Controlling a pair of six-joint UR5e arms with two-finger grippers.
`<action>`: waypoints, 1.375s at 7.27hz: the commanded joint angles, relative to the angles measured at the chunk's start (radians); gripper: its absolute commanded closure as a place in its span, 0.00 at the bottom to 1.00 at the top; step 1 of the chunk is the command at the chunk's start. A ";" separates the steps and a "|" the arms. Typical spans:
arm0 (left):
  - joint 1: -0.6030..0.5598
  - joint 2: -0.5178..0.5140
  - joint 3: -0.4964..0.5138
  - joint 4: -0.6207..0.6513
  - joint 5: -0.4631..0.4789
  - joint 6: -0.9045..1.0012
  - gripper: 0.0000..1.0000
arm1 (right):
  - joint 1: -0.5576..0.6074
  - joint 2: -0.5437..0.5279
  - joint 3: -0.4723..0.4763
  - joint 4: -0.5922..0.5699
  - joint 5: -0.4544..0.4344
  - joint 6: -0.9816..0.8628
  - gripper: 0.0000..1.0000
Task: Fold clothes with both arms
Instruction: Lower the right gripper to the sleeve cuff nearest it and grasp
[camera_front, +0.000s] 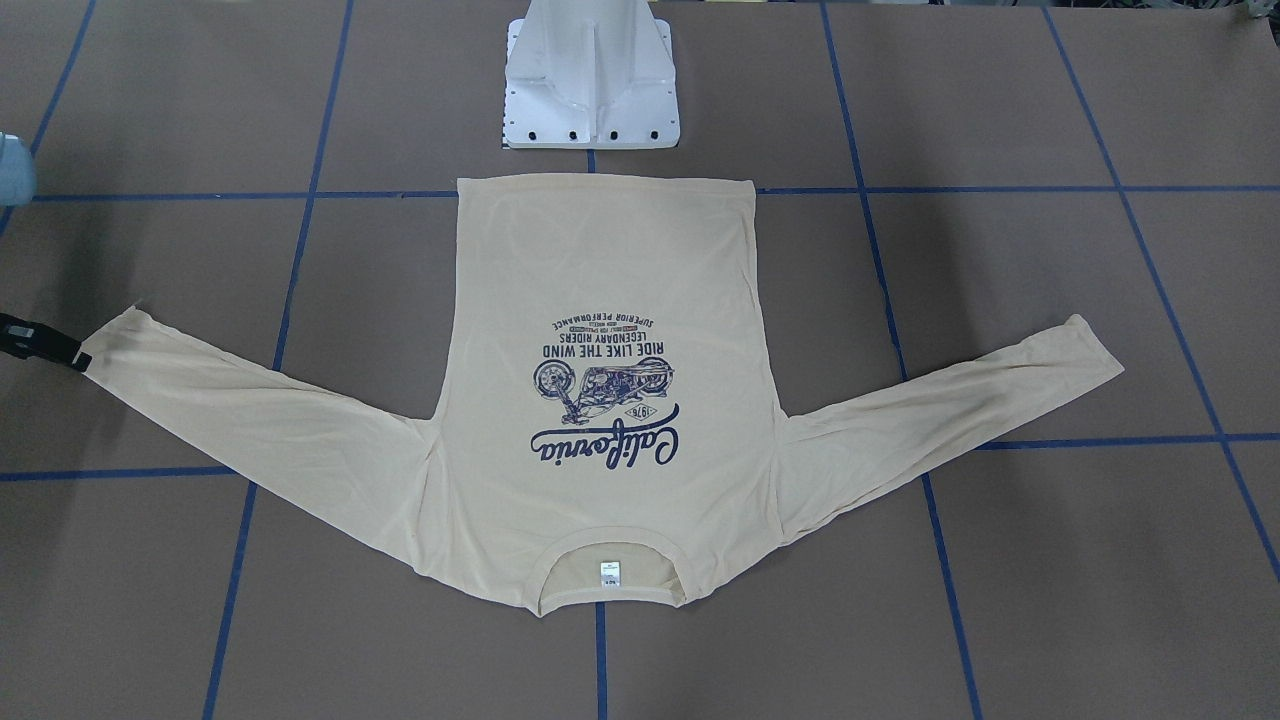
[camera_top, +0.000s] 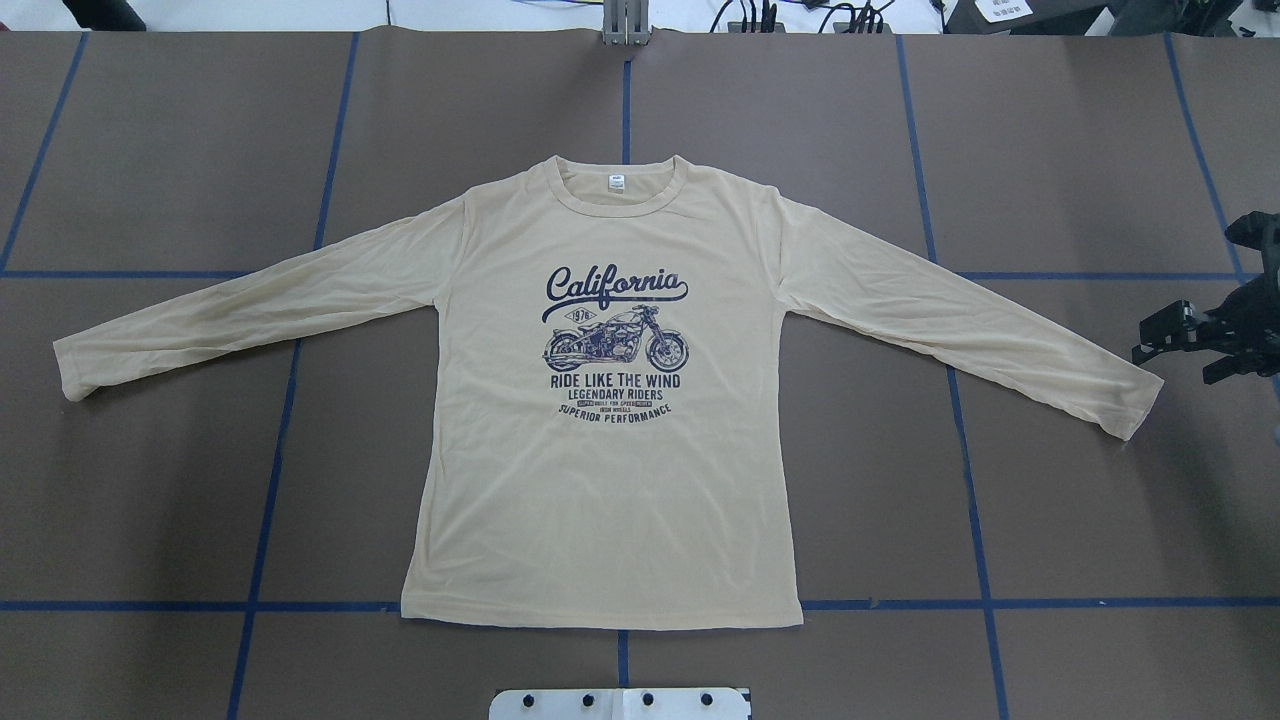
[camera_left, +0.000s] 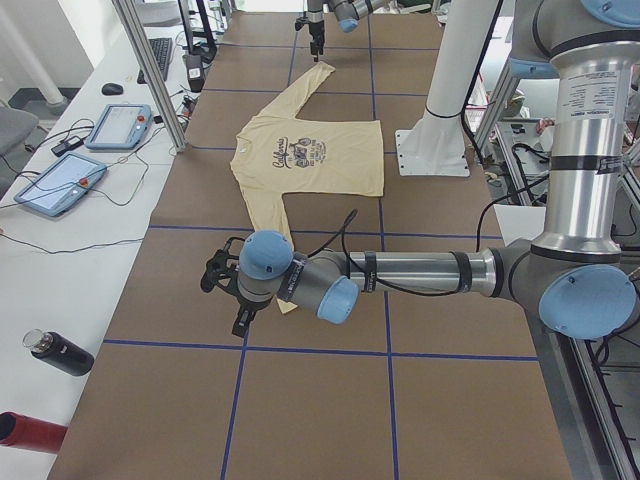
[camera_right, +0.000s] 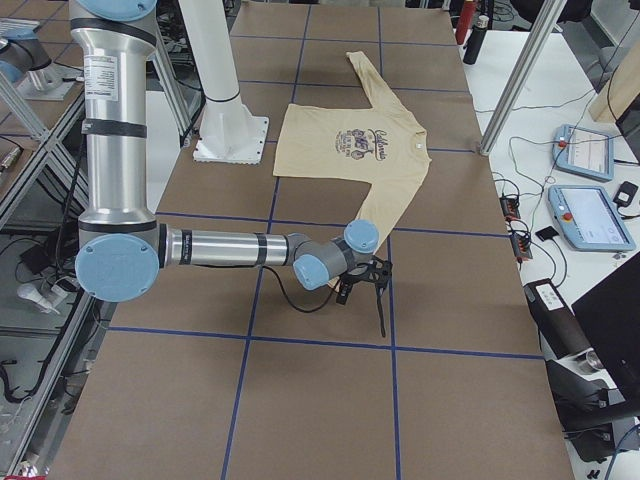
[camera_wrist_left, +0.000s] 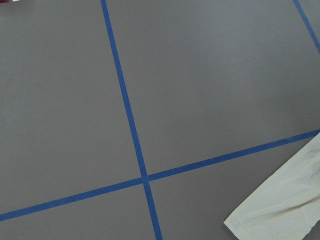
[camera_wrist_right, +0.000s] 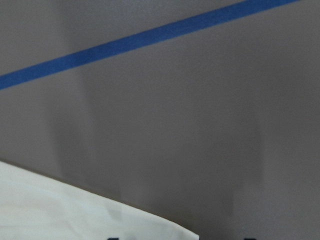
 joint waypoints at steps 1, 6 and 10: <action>0.000 0.001 0.000 -0.012 0.000 -0.001 0.01 | -0.001 0.007 -0.029 0.029 0.000 0.039 0.19; 0.000 -0.004 -0.002 -0.012 0.000 -0.004 0.01 | -0.027 0.007 -0.029 0.032 0.005 0.072 0.26; 0.000 -0.004 -0.003 -0.012 -0.001 -0.005 0.01 | -0.024 0.001 -0.014 0.032 0.010 0.084 1.00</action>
